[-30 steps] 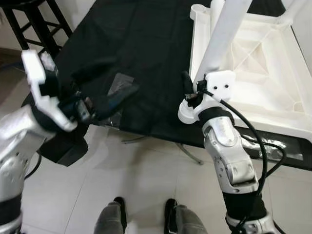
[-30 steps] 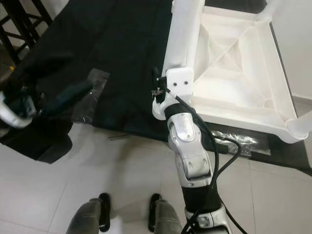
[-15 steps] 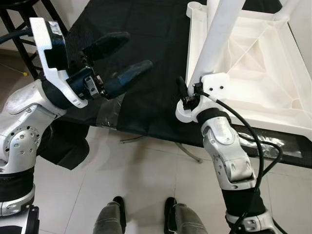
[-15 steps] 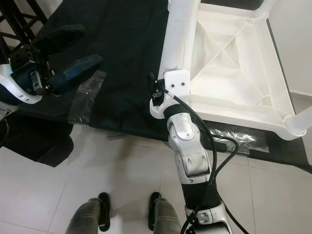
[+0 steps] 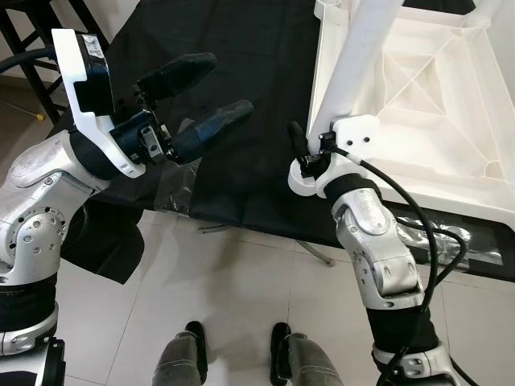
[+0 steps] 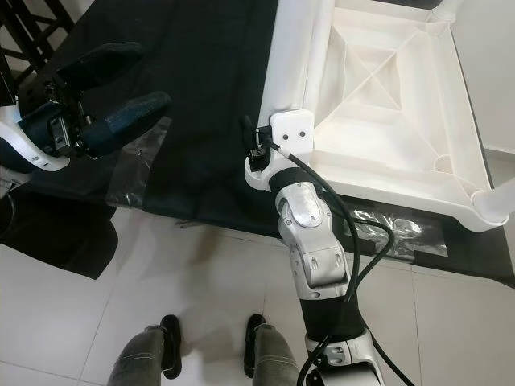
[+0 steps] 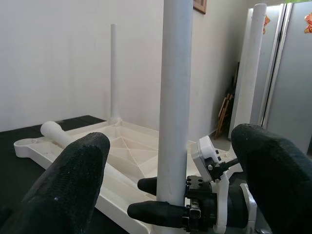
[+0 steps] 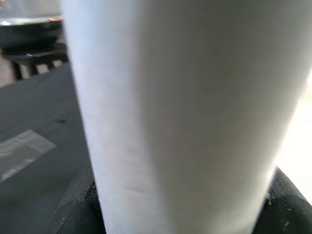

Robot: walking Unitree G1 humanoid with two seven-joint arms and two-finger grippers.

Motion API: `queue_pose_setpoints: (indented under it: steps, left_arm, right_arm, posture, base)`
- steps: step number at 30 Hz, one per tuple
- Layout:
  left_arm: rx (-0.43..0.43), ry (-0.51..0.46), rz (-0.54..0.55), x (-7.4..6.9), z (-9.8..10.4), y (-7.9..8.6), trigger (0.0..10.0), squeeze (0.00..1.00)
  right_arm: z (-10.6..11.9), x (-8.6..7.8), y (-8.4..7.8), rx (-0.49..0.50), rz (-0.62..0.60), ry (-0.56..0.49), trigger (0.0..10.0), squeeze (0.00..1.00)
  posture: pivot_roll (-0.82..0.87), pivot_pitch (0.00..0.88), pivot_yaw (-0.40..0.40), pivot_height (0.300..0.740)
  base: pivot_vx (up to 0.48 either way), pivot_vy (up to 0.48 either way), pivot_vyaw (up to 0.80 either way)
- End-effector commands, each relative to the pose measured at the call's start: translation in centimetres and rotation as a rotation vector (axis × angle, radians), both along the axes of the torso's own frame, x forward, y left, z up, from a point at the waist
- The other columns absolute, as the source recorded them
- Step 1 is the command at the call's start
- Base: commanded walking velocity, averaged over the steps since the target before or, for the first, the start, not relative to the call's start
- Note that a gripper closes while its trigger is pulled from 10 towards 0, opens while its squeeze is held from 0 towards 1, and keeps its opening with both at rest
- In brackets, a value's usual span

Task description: Building children table

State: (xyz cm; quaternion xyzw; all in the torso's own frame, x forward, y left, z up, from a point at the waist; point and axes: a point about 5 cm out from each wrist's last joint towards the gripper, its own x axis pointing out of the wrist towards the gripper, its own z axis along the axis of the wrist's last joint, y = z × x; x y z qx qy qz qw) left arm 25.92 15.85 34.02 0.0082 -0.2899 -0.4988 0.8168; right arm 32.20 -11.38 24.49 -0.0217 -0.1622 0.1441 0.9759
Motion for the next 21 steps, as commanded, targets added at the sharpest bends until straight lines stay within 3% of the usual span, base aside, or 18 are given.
queue_pose_setpoints:
  steps: [1,8,13,18,21]
  left_arm:
    - [0.002,0.008,-0.027,-0.3,-0.4,-0.3,10.0,0.00]
    - [-0.003,0.014,-0.027,-0.5,-0.7,-0.4,10.0,0.00]
    - [-0.007,0.019,-0.026,-0.9,-1.1,-0.7,10.0,0.00]
    - [0.015,0.051,-0.041,-1.7,-1.9,-0.7,10.0,0.00]
    - [0.075,0.083,-0.083,-2.4,-2.9,-0.8,10.0,0.00]
  right_arm:
    - [0.2,-0.1,0.6,0.016,0.125,-0.008,10.0,0.00]
    - [1.7,0.3,-0.6,-0.061,0.210,-0.068,10.0,0.00]
    - [3.2,1.5,-2.4,-0.168,0.303,-0.085,10.0,0.00]
    - [3.8,2.5,-3.9,-0.300,0.481,-0.053,10.0,0.00]
    - [4.0,2.7,-4.2,-0.281,0.586,-0.027,10.0,0.00]
  posture:
    - [0.05,0.313,-0.045,0.740]
    - [0.05,0.311,-0.049,0.740]
    - [0.05,0.314,-0.059,0.740]
    - [0.06,0.328,-0.072,0.740]
    - [0.07,0.337,-0.077,0.740]
  base:
    - [0.000,0.000,0.00]
    - [0.000,0.000,0.00]
    - [0.000,0.000,0.00]
    - [0.000,0.000,0.00]
    - [0.000,0.000,0.00]
